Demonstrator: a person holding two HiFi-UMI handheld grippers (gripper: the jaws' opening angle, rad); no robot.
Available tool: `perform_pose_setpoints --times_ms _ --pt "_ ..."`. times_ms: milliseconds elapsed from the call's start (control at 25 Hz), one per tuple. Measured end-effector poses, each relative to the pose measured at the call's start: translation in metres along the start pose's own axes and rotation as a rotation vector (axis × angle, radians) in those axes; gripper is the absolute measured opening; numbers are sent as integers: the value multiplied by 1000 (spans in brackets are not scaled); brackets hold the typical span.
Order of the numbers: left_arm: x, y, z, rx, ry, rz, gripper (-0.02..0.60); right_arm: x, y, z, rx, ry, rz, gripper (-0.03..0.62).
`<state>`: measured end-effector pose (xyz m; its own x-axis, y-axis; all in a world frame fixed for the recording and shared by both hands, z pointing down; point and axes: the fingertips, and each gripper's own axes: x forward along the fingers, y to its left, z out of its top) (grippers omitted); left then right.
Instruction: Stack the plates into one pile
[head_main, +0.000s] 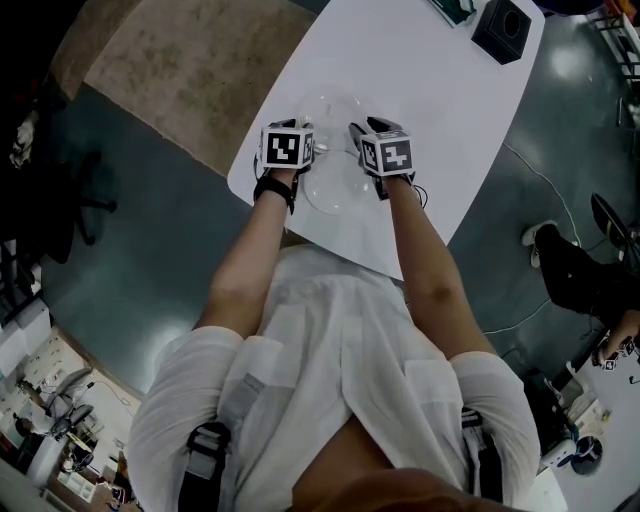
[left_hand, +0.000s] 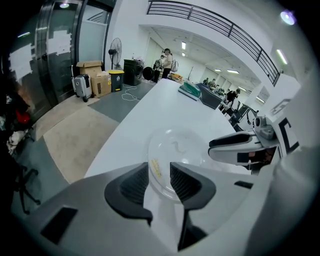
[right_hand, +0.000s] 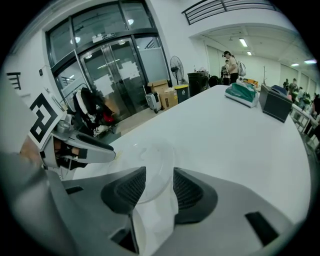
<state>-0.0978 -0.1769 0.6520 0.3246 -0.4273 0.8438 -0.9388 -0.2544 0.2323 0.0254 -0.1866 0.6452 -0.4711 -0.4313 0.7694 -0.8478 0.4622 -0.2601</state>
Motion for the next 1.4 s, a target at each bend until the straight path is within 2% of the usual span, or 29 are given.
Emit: perform_pose_setpoints --times_ms 400,600,760,1000,1400 --pt "-14 -4 -34 -15 45 -74 152 -22 7 -25 32 17 19 192" --pt "-12 -13 -68 -44 67 -160 166 -36 16 -57 14 64 29 201" --pt "0 -25 -99 -49 90 -235 166 -44 25 -86 54 102 54 202" --pt "-26 -36 -108 -18 167 -181 167 -46 35 -113 85 141 66 206" --pt "-21 -42 -110 49 182 -157 167 -37 41 -121 82 167 81 195"
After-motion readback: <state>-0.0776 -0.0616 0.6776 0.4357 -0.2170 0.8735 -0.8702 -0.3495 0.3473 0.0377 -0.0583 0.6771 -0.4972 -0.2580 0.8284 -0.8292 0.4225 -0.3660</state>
